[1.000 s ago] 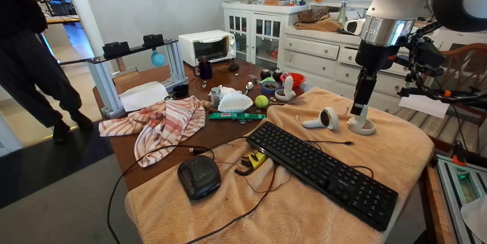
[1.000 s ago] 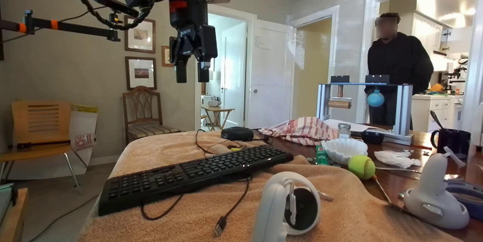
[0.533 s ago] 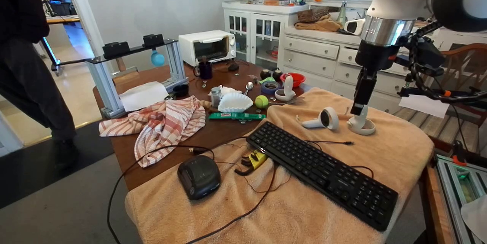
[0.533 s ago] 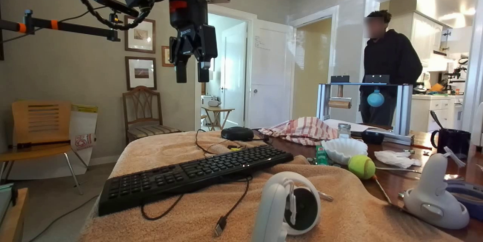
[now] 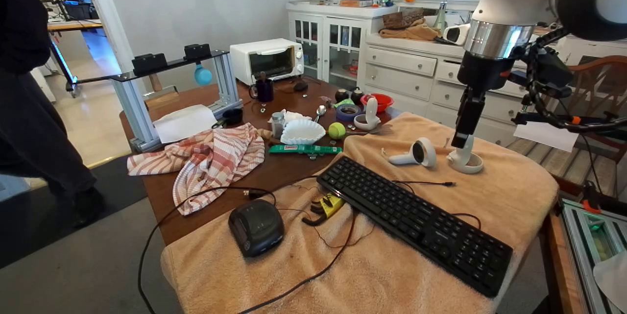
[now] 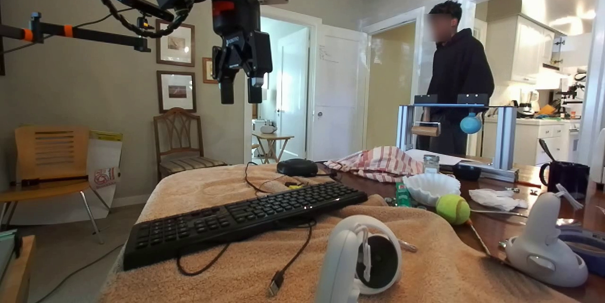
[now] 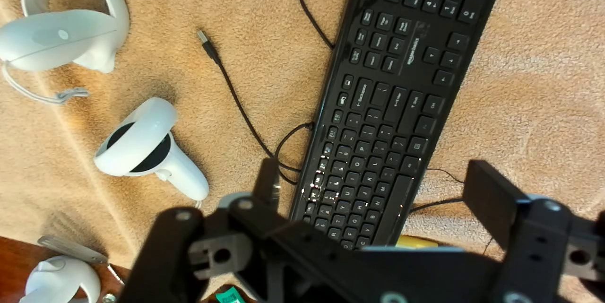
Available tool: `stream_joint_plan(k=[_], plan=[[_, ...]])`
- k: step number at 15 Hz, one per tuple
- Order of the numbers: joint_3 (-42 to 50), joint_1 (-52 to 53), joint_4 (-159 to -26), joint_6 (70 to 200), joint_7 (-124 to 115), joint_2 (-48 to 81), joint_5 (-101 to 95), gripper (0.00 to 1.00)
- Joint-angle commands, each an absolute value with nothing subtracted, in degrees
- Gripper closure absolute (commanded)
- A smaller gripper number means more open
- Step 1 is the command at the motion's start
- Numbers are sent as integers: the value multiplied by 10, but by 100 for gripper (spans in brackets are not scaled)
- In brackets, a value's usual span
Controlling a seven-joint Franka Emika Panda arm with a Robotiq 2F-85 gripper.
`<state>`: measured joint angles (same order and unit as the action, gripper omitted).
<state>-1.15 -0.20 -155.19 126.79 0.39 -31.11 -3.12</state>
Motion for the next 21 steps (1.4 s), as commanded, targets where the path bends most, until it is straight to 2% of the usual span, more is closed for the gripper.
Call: stream_joint_plan(k=[1, 11, 18, 21], plan=[[-10, -1, -1551, 1267, 3, -311, -32, 0], [-12, 13, -1521, 1308, 7, -276, -19, 0], [-29, 27, -1416, 1375, 15, -145, -31, 0], [-17, 39, -1358, 1356, 110, -82, -27, 0]])
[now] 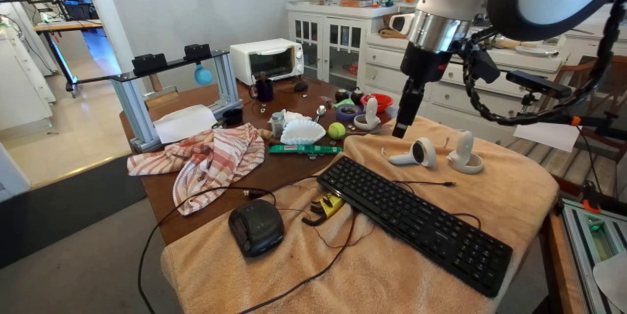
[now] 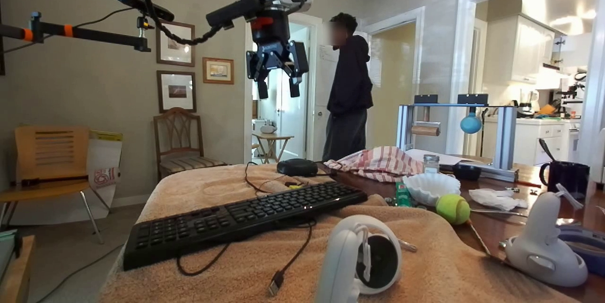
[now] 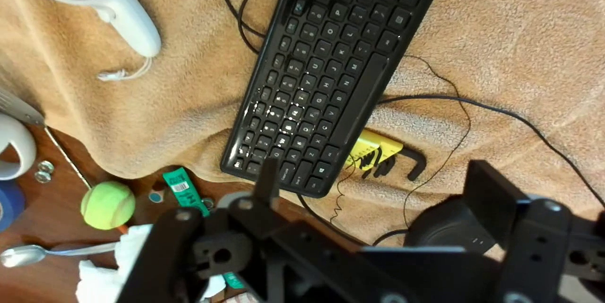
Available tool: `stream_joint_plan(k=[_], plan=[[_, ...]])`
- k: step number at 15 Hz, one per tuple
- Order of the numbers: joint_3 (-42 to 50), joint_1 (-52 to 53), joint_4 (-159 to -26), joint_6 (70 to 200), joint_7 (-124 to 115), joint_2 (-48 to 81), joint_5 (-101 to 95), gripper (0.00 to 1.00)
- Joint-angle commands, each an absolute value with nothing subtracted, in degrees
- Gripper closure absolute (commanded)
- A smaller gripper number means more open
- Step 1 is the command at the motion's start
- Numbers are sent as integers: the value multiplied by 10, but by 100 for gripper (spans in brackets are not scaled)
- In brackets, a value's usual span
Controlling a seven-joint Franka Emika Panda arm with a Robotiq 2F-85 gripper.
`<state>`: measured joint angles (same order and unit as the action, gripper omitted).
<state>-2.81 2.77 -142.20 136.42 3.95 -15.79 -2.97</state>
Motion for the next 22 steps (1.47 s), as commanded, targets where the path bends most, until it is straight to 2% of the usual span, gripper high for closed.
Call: stream_joint_plan(k=[1, 3, 4, 12, 22], plan=[[-16, 39, -1340, 1357, 130, -61, -26, 0], [-13, 37, -1306, 1356, 162, -27, -8, 0], [-21, 32, -1349, 1363, 125, -72, -26, 0], [-19, 31, -1301, 1359, 153, -18, -19, 0], [-59, 35, -1112, 1313, 338, 133, -12, 0]])
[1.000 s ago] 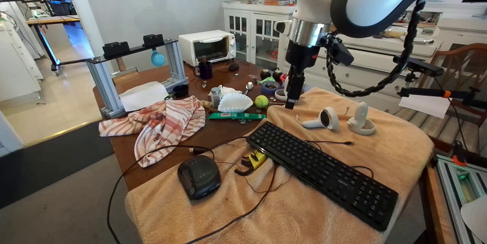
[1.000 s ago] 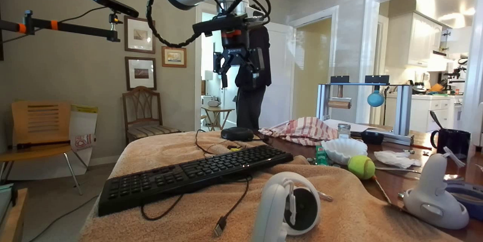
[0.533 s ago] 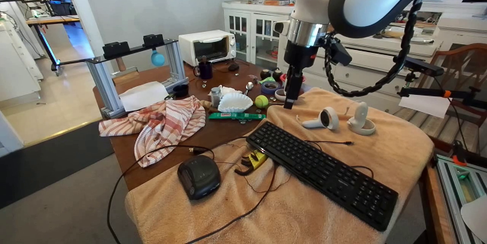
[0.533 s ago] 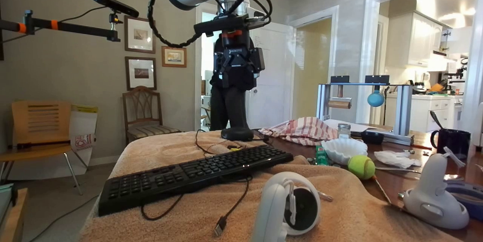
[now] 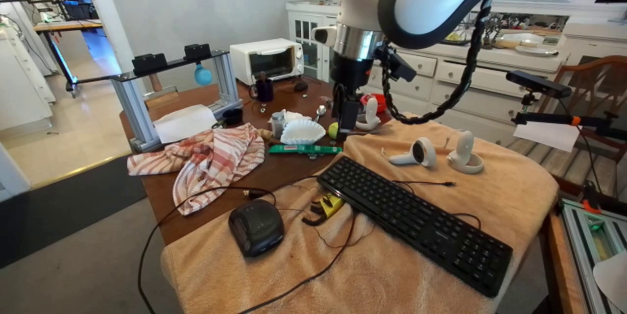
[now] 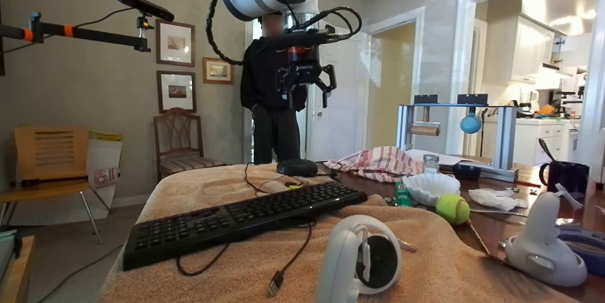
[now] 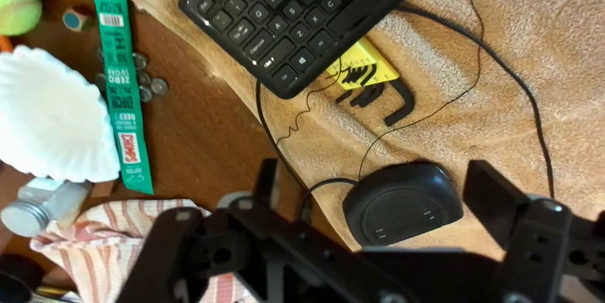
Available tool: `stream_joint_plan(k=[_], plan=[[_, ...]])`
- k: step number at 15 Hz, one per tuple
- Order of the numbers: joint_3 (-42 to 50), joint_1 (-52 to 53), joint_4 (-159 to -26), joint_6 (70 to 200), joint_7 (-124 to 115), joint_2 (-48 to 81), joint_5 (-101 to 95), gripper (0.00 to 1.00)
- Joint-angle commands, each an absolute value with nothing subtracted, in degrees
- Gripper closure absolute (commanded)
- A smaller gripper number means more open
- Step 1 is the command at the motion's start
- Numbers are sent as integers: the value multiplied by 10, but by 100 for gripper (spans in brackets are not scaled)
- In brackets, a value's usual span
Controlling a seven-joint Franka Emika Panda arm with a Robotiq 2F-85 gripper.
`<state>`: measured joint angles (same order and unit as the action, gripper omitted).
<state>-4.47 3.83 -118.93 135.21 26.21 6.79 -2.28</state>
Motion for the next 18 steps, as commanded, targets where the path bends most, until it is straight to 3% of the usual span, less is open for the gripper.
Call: stream_joint_plan(k=[1, 10, 18], plan=[[-64, 33, -1089, 1300, 362, 152, -17, 0], [-86, 28, -929, 1159, 543, 294, -33, 0], [-89, 35, -986, 1131, 532, 277, -29, 0]])
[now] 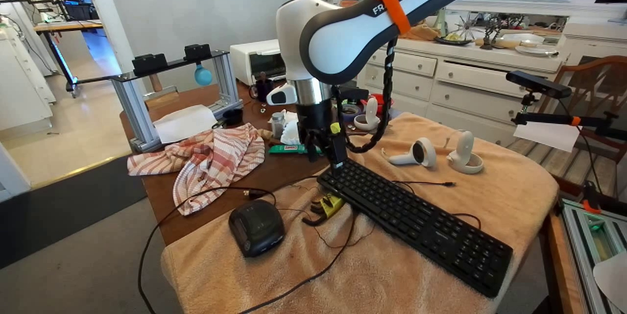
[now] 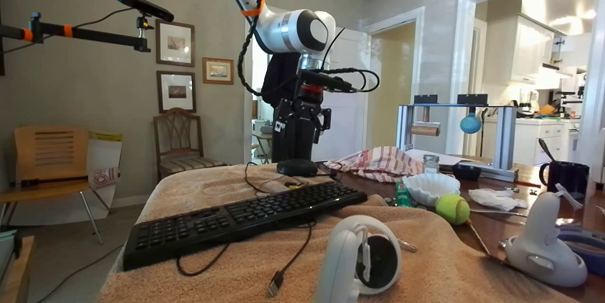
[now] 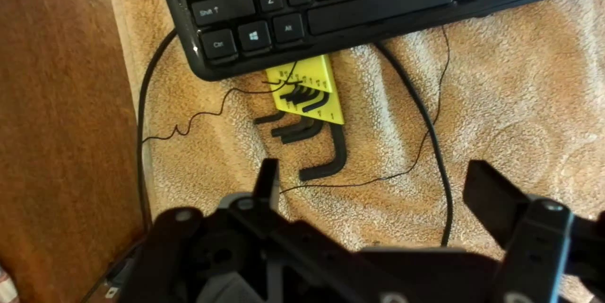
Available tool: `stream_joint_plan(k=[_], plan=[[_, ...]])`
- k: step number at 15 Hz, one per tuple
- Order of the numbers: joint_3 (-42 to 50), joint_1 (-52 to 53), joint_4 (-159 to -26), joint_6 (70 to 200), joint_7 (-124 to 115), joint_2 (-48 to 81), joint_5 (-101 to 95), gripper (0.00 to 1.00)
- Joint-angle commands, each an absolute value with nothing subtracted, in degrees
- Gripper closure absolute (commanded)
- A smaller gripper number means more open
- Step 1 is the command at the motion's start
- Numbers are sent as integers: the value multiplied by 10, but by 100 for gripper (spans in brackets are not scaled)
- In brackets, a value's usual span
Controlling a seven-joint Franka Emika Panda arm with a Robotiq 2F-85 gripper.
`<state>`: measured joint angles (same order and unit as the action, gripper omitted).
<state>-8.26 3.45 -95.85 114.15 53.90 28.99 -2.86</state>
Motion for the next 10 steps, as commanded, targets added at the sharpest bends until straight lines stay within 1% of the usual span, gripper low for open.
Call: stream_joint_plan(k=[1, 10], plan=[[-90, 37, -991, 1130, 529, 280, -30, 0], [-85, 41, -984, 1142, 514, 295, -49, 0]])
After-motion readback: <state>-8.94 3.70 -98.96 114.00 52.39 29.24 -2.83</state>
